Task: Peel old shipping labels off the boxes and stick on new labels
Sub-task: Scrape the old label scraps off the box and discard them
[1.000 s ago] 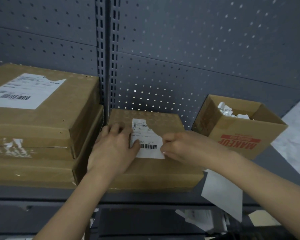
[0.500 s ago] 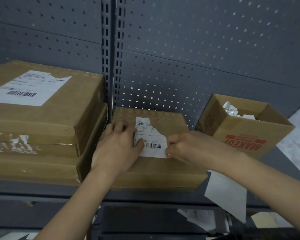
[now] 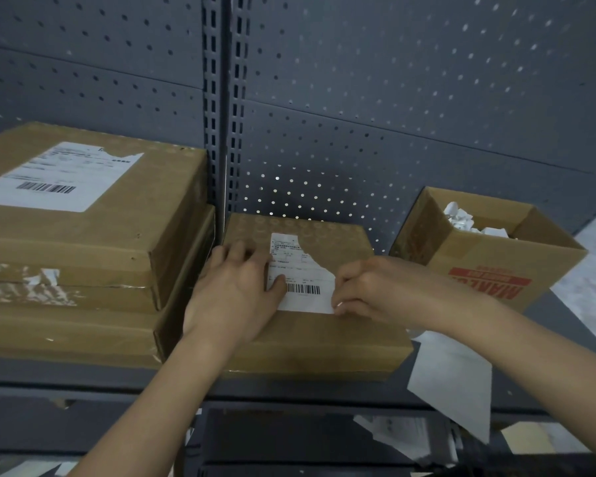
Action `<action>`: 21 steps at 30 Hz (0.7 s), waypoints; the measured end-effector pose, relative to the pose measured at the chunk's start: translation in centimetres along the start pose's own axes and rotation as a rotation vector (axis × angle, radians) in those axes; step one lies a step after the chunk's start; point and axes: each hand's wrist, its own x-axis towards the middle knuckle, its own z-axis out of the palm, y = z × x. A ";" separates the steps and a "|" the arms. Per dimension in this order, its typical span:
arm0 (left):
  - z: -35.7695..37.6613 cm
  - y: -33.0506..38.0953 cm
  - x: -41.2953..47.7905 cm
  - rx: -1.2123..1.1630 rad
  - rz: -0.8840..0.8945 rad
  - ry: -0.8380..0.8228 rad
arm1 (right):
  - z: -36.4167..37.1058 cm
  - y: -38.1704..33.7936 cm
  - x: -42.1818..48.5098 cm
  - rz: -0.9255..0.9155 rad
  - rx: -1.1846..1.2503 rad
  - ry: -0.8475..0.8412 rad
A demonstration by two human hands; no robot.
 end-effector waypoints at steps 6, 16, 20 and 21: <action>0.1 -0.1 0.0 0.004 0.000 -0.008 | 0.0 -0.8 0.6 -0.045 -0.130 -0.025; -0.1 -0.1 -0.1 -0.010 0.003 0.005 | 1.0 0.8 -0.4 -0.036 0.083 0.140; 0.0 -0.1 0.0 -0.005 0.005 0.011 | 1.3 1.0 -1.2 -0.046 0.144 0.132; 0.1 -0.2 0.0 -0.002 0.006 0.014 | 1.5 0.9 -1.1 -0.057 0.127 0.123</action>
